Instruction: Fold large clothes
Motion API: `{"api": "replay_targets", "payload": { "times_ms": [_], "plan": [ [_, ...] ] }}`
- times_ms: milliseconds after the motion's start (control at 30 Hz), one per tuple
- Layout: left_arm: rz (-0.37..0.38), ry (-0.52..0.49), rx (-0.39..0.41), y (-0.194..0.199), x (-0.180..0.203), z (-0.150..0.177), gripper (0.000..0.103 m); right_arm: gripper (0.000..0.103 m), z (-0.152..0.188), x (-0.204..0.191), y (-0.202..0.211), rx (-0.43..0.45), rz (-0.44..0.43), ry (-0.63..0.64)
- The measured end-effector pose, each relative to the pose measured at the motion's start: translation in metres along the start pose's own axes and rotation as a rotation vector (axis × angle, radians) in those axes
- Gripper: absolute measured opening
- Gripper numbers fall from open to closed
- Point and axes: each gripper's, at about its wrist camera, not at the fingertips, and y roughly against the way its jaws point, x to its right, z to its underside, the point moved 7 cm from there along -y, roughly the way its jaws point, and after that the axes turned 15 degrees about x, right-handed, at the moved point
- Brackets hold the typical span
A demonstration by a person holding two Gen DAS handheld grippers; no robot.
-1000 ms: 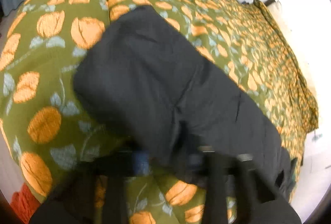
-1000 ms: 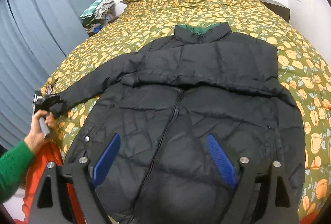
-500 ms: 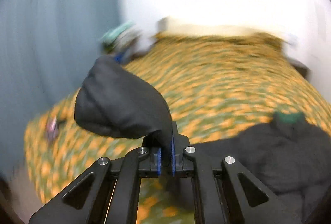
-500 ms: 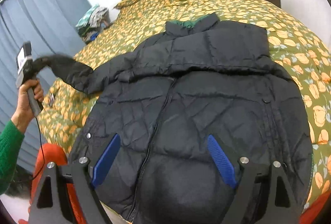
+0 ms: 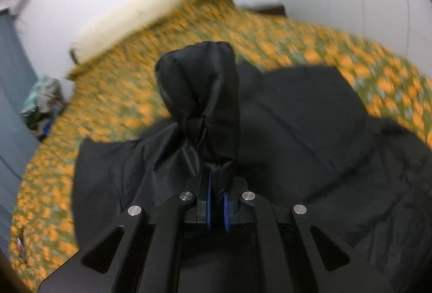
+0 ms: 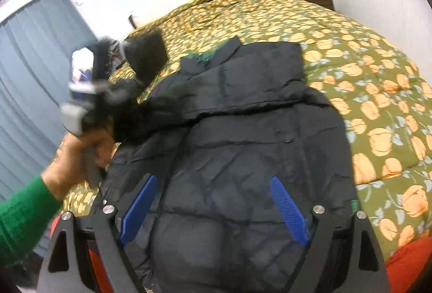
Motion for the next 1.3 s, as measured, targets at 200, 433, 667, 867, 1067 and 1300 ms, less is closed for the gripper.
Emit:
{"api": "replay_targets", "payload": {
  "times_ms": [200, 433, 667, 867, 1067, 1300],
  "plan": [
    [0.049, -0.005, -0.038, 0.008, 0.045, 0.021, 0.086, 0.088, -0.014, 0.026, -0.004, 0.014, 0.042, -0.009],
    [0.155, 0.061, -0.007, 0.073, 0.036, 0.028, 0.093, 0.088, -0.052, 0.044, -0.053, 0.012, -0.029, -0.137],
    [0.073, 0.194, -0.064, 0.107, -0.024, 0.066, 0.093, 0.088, -0.074, 0.012, -0.152, -0.089, -0.160, -0.233],
    [-0.029, 0.298, -0.100, 0.116, -0.073, 0.094, 0.093, 0.042, -0.057, -0.008, -0.237, -0.249, -0.089, -0.165],
    [-0.082, 0.356, -0.102, 0.121, -0.107, 0.108, 0.093, 0.025, -0.128, -0.008, -0.213, -0.082, -0.051, -0.057],
    [-0.086, 0.393, -0.139, 0.094, -0.114, 0.111, 0.093, 0.025, -0.114, 0.063, -0.230, -0.133, 0.121, -0.055]
  ]
}}
